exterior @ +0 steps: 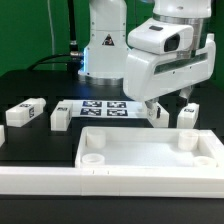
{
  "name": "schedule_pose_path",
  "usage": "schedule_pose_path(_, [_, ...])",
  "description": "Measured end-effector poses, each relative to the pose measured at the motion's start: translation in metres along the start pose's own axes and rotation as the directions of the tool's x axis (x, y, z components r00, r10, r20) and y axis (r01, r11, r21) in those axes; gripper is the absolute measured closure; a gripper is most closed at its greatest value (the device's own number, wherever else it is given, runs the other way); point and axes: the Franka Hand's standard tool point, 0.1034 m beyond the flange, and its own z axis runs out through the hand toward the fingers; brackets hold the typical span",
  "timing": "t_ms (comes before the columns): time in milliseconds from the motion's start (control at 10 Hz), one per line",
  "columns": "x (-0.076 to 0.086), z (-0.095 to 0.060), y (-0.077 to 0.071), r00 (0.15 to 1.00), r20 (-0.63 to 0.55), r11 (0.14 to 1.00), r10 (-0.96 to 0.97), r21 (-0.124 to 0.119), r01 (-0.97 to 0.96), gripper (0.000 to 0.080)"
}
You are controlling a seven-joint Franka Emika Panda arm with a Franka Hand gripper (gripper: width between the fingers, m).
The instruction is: Assemble desk
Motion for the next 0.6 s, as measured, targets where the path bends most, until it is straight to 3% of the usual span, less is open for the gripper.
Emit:
schedule_pose_path(300, [0.000,0.001,-0.005,0.968,0.001,0.967,0.253,0.012,-0.253,0.0151])
schedule_pose_path(600, [0.006,0.001,-0.027,0.797,0.021,0.796,0.604,0.043,-0.604,0.0151])
